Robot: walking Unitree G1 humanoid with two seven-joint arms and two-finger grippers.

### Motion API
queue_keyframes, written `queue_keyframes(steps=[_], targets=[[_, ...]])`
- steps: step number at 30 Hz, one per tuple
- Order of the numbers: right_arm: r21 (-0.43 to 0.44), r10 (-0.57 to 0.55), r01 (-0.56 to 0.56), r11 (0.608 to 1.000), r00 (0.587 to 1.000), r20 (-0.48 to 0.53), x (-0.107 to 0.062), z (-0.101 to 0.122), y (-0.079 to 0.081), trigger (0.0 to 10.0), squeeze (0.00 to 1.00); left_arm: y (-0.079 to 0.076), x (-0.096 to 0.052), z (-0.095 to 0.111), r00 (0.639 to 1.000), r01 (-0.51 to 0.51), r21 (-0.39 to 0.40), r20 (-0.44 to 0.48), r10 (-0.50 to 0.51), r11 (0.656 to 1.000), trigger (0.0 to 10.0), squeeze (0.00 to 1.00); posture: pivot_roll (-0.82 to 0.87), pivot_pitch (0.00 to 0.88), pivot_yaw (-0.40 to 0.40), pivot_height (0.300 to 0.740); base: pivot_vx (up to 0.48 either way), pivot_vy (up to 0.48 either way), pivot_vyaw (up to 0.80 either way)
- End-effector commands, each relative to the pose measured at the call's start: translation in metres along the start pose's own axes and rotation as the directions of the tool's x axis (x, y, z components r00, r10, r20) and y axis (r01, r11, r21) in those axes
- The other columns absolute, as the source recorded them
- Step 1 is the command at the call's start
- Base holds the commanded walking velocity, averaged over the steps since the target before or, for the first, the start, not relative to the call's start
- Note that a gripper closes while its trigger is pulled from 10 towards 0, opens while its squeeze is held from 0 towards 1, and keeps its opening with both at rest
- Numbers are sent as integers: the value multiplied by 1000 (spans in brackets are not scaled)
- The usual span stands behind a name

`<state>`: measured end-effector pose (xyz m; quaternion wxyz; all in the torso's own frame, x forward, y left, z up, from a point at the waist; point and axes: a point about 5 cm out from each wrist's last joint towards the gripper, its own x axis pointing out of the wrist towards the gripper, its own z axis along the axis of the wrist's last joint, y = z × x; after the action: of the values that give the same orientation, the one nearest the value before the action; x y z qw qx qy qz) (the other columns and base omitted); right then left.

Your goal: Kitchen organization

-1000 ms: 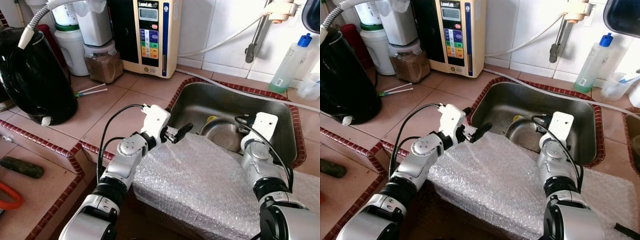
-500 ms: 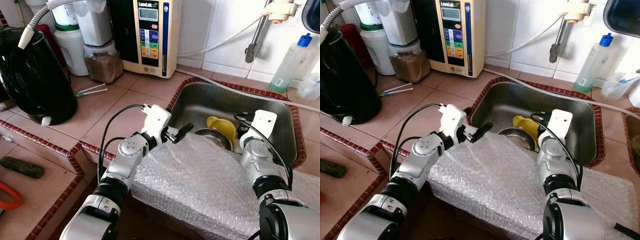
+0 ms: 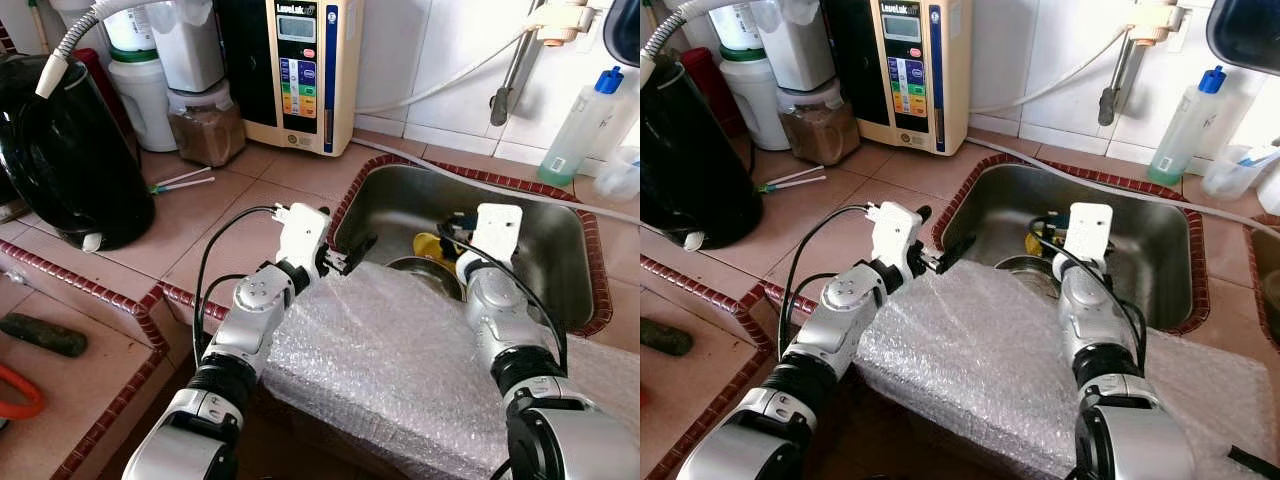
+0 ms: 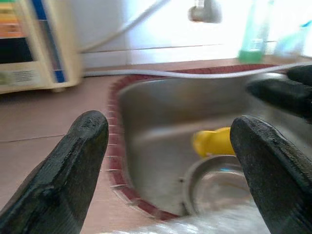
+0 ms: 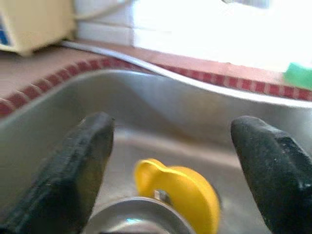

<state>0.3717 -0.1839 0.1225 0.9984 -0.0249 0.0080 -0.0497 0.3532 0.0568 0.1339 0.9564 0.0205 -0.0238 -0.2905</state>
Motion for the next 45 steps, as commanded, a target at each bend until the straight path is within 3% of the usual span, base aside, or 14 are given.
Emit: queue_keyframes(steps=[1,4,10,14,22,26,27,28,29,34,38,41,43,45], targets=[[-12,36,-35,999,997,64,3,14,6,10000,1000,6,3,6,999,-51,8,18,51,999,10000,1000,9,0,41,740,0,0,0],[7,57,-57,998,995,87,3,17,11,10000,1000,9,3,8,996,-83,3,21,83,997,10000,1000,10,0,41,740,0,0,0],[-52,96,-87,995,976,197,0,30,13,10000,1000,21,2,17,979,-186,21,84,183,982,10000,1000,9,0,39,740,0,0,0],[-81,81,-62,995,963,256,-1,39,7,10000,1000,28,-1,26,954,-265,-32,135,267,964,10000,1000,8,0,38,740,0,0,0],[-115,54,-19,993,951,306,-3,48,-9,10000,1000,27,-4,32,955,-252,-62,147,259,966,10000,1000,4,0,36,740,0,0,0],[-123,44,-6,992,950,309,-11,44,-21,10000,1000,26,-16,33,956,-235,-16,179,234,972,10000,1000,3,0,37,740,0,0,0],[-128,50,-12,992,952,301,-14,41,-24,10000,1000,28,-20,30,954,-248,-23,170,248,969,10000,471,1,0,40,740,0,0,0],[-128,50,-12,992,952,301,-14,41,-24,10000,1000,28,-20,30,954,-248,-23,170,248,969,10000,471,1,0,40,740,0,0,0],[-138,58,-18,990,956,288,-19,35,-31,10000,1000,32,-29,24,949,-274,-30,151,275,961,10000,310,-1,0,43,740,0,0,0],[-182,62,-11,983,959,276,-34,31,-50,10000,1000,38,-51,15,943,-312,-29,113,314,950,10000,318,0,0,44,740,0,0,0],[-192,60,-7,981,960,272,-37,30,-53,10000,1000,37,-55,14,944,-311,-25,107,312,950,10000,325,0,0,44,740,0,0,0],[-208,57,0,978,962,268,-46,29,-61,10000,1000,39,-66,11,942,-323,-16,92,323,946,10000,388,0,0,45,740,0,0,0],[-216,59,-1,976,963,262,-51,29,-65,10000,1000,40,-74,9,938,-339,-4,71,339,941,10000,380,1,0,46,740,0,0,0],[-223,55,3,975,966,253,-57,29,-69,10000,1000,40,-84,6,940,-337,5,51,337,941,10000,271,2,0,47,740,0,0,0]])
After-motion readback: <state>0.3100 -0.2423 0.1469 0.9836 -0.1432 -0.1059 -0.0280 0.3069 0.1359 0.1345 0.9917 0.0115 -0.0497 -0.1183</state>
